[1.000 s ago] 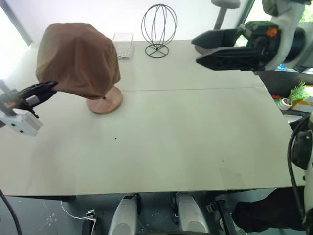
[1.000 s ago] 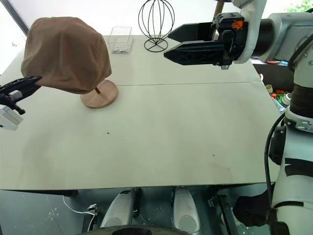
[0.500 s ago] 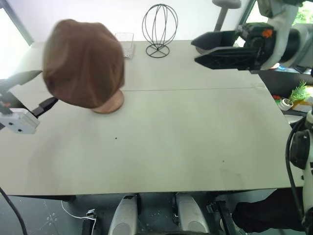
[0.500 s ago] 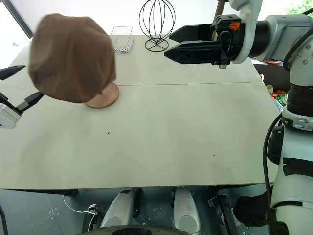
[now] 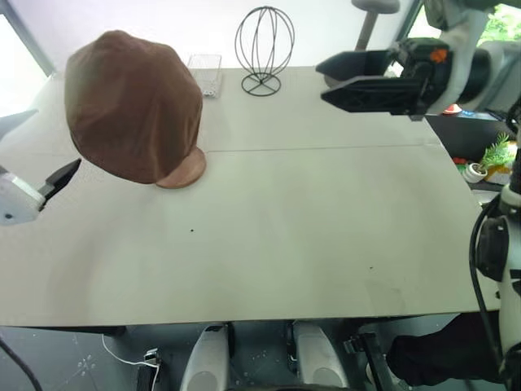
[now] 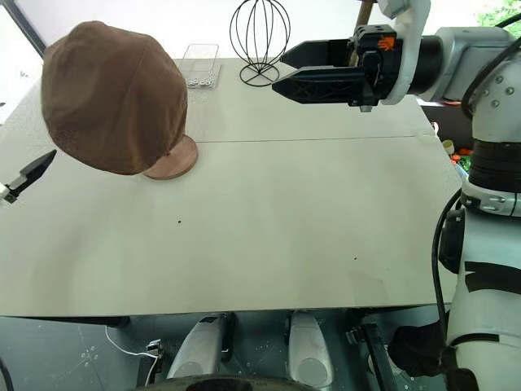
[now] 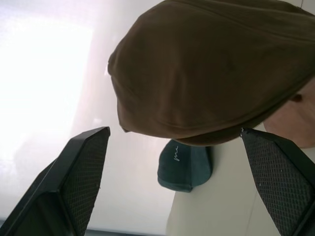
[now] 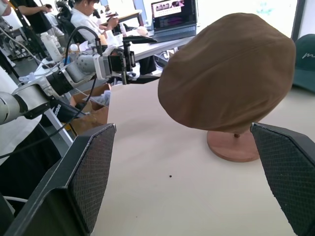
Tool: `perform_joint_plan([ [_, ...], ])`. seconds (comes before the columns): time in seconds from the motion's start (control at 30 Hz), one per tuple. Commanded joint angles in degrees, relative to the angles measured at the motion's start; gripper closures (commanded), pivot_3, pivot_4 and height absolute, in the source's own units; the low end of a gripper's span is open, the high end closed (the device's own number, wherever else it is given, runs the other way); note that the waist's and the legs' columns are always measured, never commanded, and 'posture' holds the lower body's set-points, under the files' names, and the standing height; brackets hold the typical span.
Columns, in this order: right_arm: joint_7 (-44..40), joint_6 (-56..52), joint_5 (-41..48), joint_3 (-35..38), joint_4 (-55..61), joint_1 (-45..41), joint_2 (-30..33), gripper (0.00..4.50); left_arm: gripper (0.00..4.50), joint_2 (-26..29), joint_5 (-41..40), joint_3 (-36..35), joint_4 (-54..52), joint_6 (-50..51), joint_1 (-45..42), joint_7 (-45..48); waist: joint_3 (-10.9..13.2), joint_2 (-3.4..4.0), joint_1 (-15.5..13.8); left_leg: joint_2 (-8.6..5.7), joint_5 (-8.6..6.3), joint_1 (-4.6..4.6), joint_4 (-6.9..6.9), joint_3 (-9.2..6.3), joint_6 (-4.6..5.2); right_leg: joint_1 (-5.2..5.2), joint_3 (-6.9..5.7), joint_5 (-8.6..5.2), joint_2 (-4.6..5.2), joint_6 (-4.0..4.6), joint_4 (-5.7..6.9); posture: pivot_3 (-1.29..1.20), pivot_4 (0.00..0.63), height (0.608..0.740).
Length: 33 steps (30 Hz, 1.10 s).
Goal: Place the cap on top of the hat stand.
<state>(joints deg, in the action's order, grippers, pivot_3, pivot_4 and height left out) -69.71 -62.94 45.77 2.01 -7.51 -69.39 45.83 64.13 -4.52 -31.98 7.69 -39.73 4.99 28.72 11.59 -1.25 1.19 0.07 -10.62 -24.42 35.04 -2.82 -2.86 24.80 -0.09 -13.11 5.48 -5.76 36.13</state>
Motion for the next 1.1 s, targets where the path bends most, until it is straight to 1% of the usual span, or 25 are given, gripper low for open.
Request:
perform_joint_plan([
  [0.03,-1.0,1.9,-0.5,0.6,-1.3,-1.3,-0.5,0.00,0.07,-1.6,-1.5,-5.6,-7.6,6.6,1.4,0.4,0.0,0.00,-0.1,0.00,0.00,0.00,0.01,0.00,0.00,0.00,0.00,0.00,0.00,0.01,0.00,0.00,0.150,0.740],
  [0.17,-1.9,3.0,-1.5,0.0,-3.0,-2.5,-1.5,0.00,0.07,-2.6,0.1,-6.6,-8.6,8.3,0.9,1.3,0.0,0.00,-0.1,0.00,0.00,0.01,0.03,0.03,0.00,-0.02,0.00,0.01,-0.01,0.04,0.00,0.00,0.150,0.740],
  [0.3,-2.5,3.4,-2.2,-0.2,-4.1,-3.2,-1.7,0.00,0.07,-3.4,-0.5,-8.5,-9.0,9.6,2.3,3.3,0.0,-0.01,-0.1,0.00,0.00,0.00,0.02,0.05,0.00,-0.01,0.01,0.01,-0.02,0.03,0.00,0.00,0.150,0.740],
  [0.4,-3.1,3.6,-2.7,-0.2,-3.6,-2.6,-1.1,0.00,0.07,-4.2,-3.5,-10.6,-10.3,16.0,4.6,6.4,0.0,0.00,0.1,0.00,0.00,0.00,0.01,0.06,0.00,0.00,0.01,0.01,-0.03,0.02,0.00,0.00,0.150,0.740],
  [0.5,-3.3,4.2,-3.4,0.1,-3.7,-2.1,0.0,0.00,0.07,-3.4,-9.5,-13.7,-12.2,29.9,6.7,10.8,0.0,0.00,0.1,0.04,0.00,0.00,0.01,0.06,0.00,0.00,0.02,0.00,-0.05,0.03,0.00,0.00,0.150,0.740],
  [0.53,-3.1,4.5,-3.8,0.3,-4.1,-2.0,0.2,0.00,0.07,-2.6,-13.8,-15.1,-12.4,37.5,6.3,12.2,0.0,0.00,0.1,0.04,0.00,0.00,0.01,0.06,0.00,0.01,0.02,0.00,-0.05,0.04,0.00,0.00,0.150,0.740],
  [0.57,-3.0,4.8,-4.1,0.5,-4.4,-1.8,0.4,0.00,0.07,-1.4,-19.0,-16.8,-12.2,47.2,5.3,13.1,0.0,-0.01,0.1,0.04,0.00,0.01,0.02,0.06,0.00,0.01,0.01,0.00,-0.06,0.04,0.00,0.00,0.150,0.740],
  [0.63,-2.8,5.1,-4.5,0.6,-4.8,-1.4,0.7,0.00,0.07,0.9,-27.4,-20.4,-11.2,61.5,3.2,15.8,0.0,-0.02,0.0,0.10,0.00,0.00,0.03,0.04,0.00,0.01,0.01,0.00,-0.12,0.04,0.00,0.00,0.150,0.740],
  [0.7,-3.0,5.2,-4.7,0.6,-4.7,-1.0,0.9,0.00,0.07,3.1,-33.2,-23.7,-10.2,71.6,1.5,18.9,0.0,-0.04,0.0,0.11,0.00,-0.01,0.05,0.03,0.00,0.01,0.01,0.00,-0.13,0.04,0.00,0.00,0.150,0.740],
  [0.73,-3.2,5.4,-4.7,0.6,-4.5,-0.6,1.1,0.00,0.07,5.0,-37.4,-26.4,-8.2,77.8,-0.5,20.9,0.0,-0.04,0.0,0.11,0.00,-0.01,0.05,0.04,0.00,0.00,0.01,0.00,-0.13,0.04,-0.02,0.00,0.150,0.740],
  [0.8,-3.4,5.7,-4.9,0.5,-4.5,-0.2,1.2,0.00,0.07,8.5,-42.5,-30.2,-3.9,87.8,-3.3,24.7,0.0,-0.06,0.1,0.11,0.00,-0.02,0.06,0.04,0.00,0.01,0.01,0.00,-0.15,0.04,-0.01,0.00,0.150,0.740],
  [0.87,-3.9,6.5,-5.6,0.2,-5.5,-0.2,1.5,0.00,0.07,13.4,-43.2,-33.4,1.6,94.2,-4.1,31.5,0.0,-0.05,0.5,0.12,0.00,-0.01,0.04,0.03,0.00,0.02,0.01,0.00,-0.18,0.03,0.00,0.00,0.150,0.740],
  [0.93,-4.1,7.5,-6.7,-0.2,-6.5,-0.2,1.7,0.00,0.07,16.6,-41.3,-35.9,3.6,96.6,-2.2,39.6,0.0,-0.05,1.1,0.15,0.00,-0.01,0.02,0.03,0.00,0.04,0.00,-0.01,-0.23,0.03,0.01,0.00,0.150,0.740],
  [1.0,-4.4,8.3,-7.4,-0.4,-7.0,-0.2,1.7,0.00,0.07,17.9,-38.6,-37.5,3.3,96.9,0.2,45.9,0.0,-0.01,1.5,0.15,0.00,-0.01,-0.01,0.05,0.00,0.05,0.01,-0.01,-0.22,0.04,-0.01,0.00,0.150,0.740],
  [1.1,-4.8,8.9,-8.0,-0.6,-6.5,0.6,1.5,0.00,0.07,18.4,-36.3,-37.8,1.5,98.1,1.5,49.0,0.0,0.03,1.7,0.21,0.00,0.01,-0.06,0.07,0.00,0.10,0.01,-0.01,-0.25,0.05,0.01,0.00,0.150,0.740],
])
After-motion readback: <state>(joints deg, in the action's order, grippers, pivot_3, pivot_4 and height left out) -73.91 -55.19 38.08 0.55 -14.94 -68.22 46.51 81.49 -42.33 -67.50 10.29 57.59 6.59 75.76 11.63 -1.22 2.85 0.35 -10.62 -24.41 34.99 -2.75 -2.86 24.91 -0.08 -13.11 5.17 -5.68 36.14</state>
